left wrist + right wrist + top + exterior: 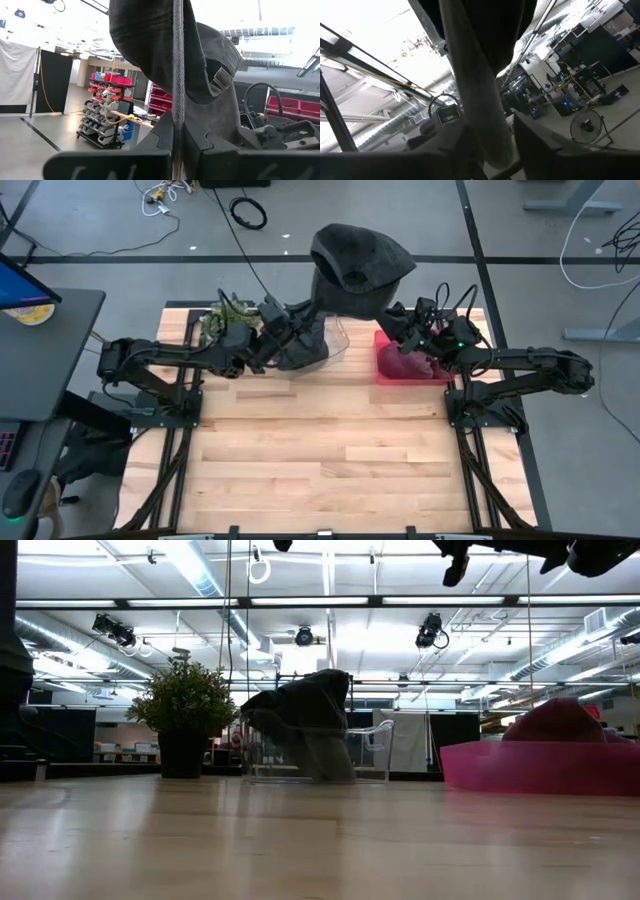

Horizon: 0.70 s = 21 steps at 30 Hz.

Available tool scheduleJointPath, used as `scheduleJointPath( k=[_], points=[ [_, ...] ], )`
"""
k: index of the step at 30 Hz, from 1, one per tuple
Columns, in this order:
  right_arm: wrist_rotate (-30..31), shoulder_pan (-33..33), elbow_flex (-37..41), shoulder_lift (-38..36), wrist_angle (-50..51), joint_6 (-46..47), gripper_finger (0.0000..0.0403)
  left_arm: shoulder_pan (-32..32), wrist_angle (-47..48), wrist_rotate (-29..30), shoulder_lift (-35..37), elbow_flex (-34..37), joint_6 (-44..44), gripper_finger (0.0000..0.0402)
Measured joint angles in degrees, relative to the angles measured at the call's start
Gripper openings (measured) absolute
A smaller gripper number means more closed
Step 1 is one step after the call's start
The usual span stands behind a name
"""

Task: Pick & Place hat
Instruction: Put the black cap into the transparent bin

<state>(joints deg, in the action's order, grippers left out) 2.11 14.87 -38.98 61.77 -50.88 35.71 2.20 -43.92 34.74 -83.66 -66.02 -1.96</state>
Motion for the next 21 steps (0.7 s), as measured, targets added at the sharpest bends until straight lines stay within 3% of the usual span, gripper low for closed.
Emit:
scheduleJointPath(
  k=[7,21],
  points=[
    [0.9,0.1,0.0,0.1,0.5,-1.9,0.0015,0.0,-0.2,-1.3,0.0,0.0,0.2,0.0019],
    [1.2,1.9,0.0,-0.4,1.2,-5.7,0.0007,-0.3,1.9,-1.4,0.1,-0.1,3.3,0.0024]
  ],
)
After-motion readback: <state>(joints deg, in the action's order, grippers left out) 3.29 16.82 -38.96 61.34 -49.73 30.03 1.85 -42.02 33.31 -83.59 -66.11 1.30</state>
